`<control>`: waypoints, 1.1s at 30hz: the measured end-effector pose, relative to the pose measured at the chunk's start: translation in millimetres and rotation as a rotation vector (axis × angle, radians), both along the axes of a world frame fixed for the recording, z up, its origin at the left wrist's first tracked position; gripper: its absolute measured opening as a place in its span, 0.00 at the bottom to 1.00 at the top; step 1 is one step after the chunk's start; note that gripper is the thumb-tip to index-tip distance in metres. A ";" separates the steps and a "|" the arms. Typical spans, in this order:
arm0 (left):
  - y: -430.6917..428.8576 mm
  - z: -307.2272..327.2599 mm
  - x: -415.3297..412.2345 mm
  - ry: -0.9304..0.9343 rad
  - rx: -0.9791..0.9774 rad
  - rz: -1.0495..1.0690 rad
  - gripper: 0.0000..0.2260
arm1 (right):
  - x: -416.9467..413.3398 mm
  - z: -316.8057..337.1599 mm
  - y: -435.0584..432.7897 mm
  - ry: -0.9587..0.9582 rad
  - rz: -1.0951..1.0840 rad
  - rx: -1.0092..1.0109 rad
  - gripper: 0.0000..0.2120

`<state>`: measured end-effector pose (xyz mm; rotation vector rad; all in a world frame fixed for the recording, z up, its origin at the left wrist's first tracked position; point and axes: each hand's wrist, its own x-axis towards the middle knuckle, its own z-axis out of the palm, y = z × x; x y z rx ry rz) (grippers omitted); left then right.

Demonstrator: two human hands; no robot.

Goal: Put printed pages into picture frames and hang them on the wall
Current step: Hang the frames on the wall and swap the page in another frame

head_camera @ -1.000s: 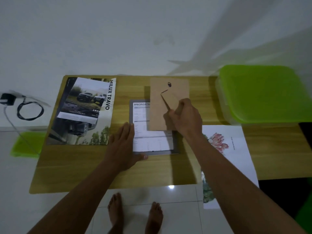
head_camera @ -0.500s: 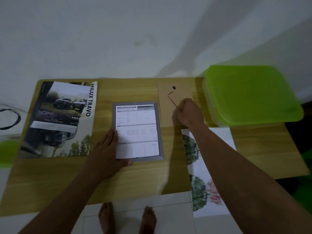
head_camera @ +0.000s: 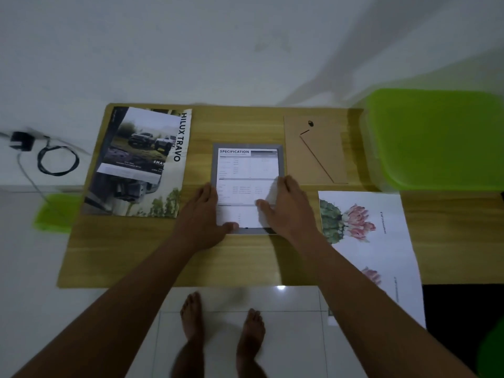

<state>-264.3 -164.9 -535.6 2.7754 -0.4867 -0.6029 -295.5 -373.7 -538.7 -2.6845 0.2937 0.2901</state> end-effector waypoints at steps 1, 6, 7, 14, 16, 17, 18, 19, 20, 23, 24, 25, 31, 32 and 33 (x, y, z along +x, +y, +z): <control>-0.1 0.7 1.3 -0.002 -0.006 0.006 0.48 | -1.4 -4.3 4.8 0.014 0.000 -0.039 0.37; -1.2 0.9 -0.6 -0.030 0.034 0.001 0.45 | 0.9 -5.1 21.3 0.101 -0.026 -0.085 0.38; -1.4 0.1 -1.6 -0.040 0.039 0.000 0.45 | 0.2 -5.4 23.8 0.104 -0.028 -0.088 0.38; -1.1 -5.3 -3.6 -0.093 0.066 -0.008 0.45 | -1.9 -8.4 28.3 0.087 -0.041 -0.070 0.33; -0.2 -7.1 -3.8 -0.107 0.067 -0.014 0.45 | -2.9 -9.1 28.7 0.069 -0.036 -0.062 0.33; 0.2 -7.8 -4.0 -0.108 0.066 -0.016 0.45 | -4.0 -9.2 29.5 0.060 -0.044 -0.055 0.34; 0.5 -8.5 -4.1 -0.111 0.063 -0.017 0.46 | -5.0 -9.7 30.2 0.054 -0.058 -0.047 0.34; 0.7 -9.3 -4.3 -0.117 0.062 -0.018 0.46 | -5.5 -9.9 31.1 0.054 -0.072 -0.042 0.35; 1.0 -9.6 -4.2 -0.123 0.064 -0.020 0.46 | -5.3 -10.4 32.2 0.060 -0.080 -0.045 0.35; 1.9 -10.1 -3.3 -0.134 0.071 -0.029 0.45 | -3.3 -9.6 35.5 0.060 -0.080 -0.069 0.31; 2.0 -10.0 -3.9 -0.140 0.070 -0.031 0.45 | -2.5 -9.2 36.0 0.060 -0.074 -0.068 0.30; 2.0 -9.8 -5.0 -0.144 0.070 -0.032 0.45 | -2.1 -8.5 36.3 0.060 -0.066 -0.063 0.29; 0.9 -13.4 -11.3 -0.164 0.074 -0.024 0.43 | -5.1 -7.4 34.4 0.013 -0.061 0.060 0.27; 0.7 -13.8 -11.6 -0.160 0.073 -0.021 0.43 | -5.6 -7.2 34.3 -0.023 -0.056 0.065 0.27; 0.4 -14.0 -11.9 -0.157 0.072 -0.019 0.43 | -6.0 -5.1 34.6 -0.057 -0.059 0.078 0.28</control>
